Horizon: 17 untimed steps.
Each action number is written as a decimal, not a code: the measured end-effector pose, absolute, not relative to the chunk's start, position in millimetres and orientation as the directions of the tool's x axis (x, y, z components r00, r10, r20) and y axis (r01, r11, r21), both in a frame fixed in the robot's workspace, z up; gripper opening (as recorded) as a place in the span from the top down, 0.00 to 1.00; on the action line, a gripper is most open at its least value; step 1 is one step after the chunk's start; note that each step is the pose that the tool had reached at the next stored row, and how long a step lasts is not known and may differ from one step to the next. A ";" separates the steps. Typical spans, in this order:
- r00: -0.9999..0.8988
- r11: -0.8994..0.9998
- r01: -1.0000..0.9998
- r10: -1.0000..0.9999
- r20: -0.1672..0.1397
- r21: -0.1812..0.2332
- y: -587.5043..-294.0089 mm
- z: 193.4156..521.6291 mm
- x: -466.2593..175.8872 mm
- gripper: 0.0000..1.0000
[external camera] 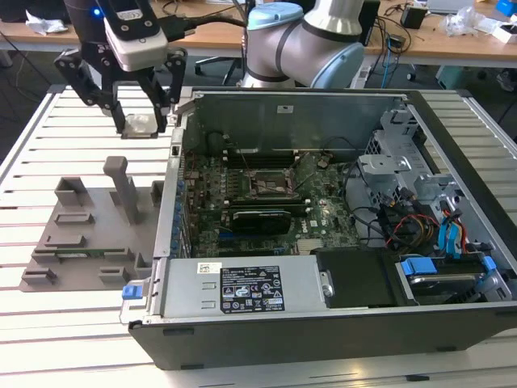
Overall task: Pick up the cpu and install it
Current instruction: 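Pick up the cpu and move it towards the insertion slot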
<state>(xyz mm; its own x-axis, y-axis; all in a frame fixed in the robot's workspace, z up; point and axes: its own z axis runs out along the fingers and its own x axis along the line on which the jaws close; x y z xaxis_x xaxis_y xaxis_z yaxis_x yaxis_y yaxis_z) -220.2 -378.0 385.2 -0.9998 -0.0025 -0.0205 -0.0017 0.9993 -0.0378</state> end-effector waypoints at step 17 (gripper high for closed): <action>-1.000 0.999 -0.002 -0.002 -0.020 -0.038 -374.5 384.1 -181.0 0.45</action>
